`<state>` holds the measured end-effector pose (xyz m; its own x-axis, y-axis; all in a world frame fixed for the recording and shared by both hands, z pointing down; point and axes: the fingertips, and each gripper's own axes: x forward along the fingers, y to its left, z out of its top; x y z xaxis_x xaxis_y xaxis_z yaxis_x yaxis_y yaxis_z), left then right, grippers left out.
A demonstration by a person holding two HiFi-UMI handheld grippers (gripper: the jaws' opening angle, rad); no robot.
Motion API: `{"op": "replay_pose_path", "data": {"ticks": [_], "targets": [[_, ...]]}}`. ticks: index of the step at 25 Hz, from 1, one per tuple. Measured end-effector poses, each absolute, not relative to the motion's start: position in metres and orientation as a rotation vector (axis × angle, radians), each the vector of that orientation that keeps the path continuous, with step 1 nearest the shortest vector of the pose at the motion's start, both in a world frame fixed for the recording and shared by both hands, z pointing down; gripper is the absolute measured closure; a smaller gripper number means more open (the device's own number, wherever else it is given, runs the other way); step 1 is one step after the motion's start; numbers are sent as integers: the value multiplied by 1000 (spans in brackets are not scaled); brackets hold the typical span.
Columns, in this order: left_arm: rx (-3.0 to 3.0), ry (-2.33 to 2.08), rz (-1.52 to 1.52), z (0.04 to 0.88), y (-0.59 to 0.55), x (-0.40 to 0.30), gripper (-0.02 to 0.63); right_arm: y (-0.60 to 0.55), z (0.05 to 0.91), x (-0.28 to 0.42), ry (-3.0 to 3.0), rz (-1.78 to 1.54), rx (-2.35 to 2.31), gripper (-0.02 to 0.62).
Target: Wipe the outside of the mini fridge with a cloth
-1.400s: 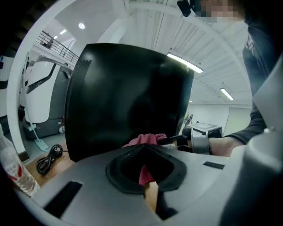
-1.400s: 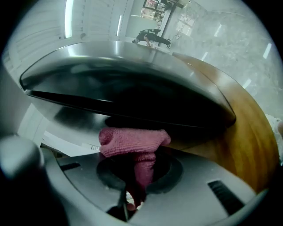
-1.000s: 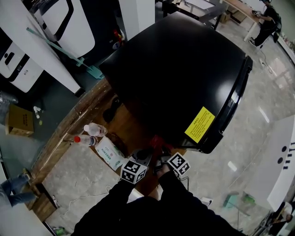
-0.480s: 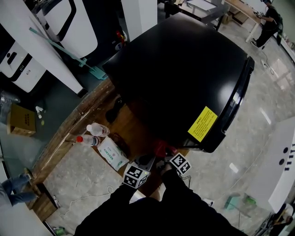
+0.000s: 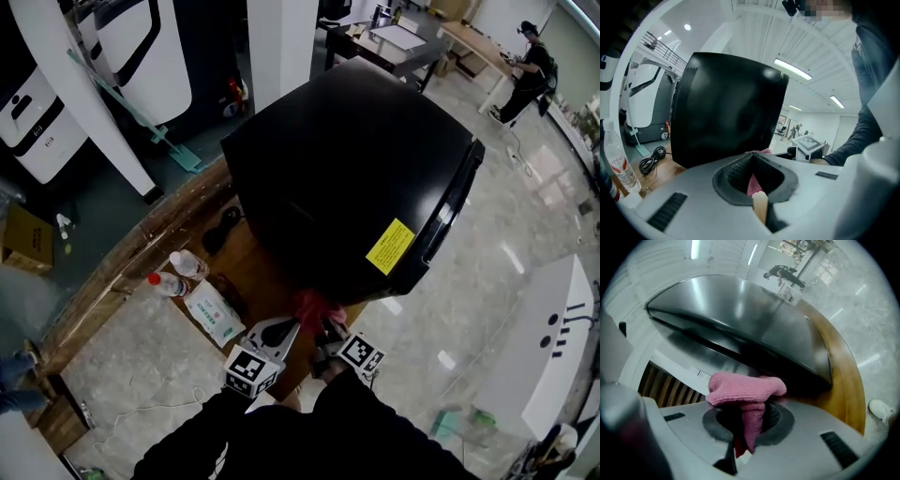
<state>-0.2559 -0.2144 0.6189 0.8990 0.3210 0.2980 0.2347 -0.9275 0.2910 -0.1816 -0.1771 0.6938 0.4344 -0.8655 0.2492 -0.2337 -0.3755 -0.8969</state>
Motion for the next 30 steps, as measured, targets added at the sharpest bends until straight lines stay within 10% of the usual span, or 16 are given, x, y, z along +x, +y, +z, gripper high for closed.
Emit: {"op": "replay_pose_path", "data": {"ticks": [14,30], "targets": [[2878,314,183,482,-165,-307,600,-130,471,-228,1879,-355,-2203,545],[2949,249,92,428,-36,-316,600,4,411,-248,2162,-132,-2281,546]]}}
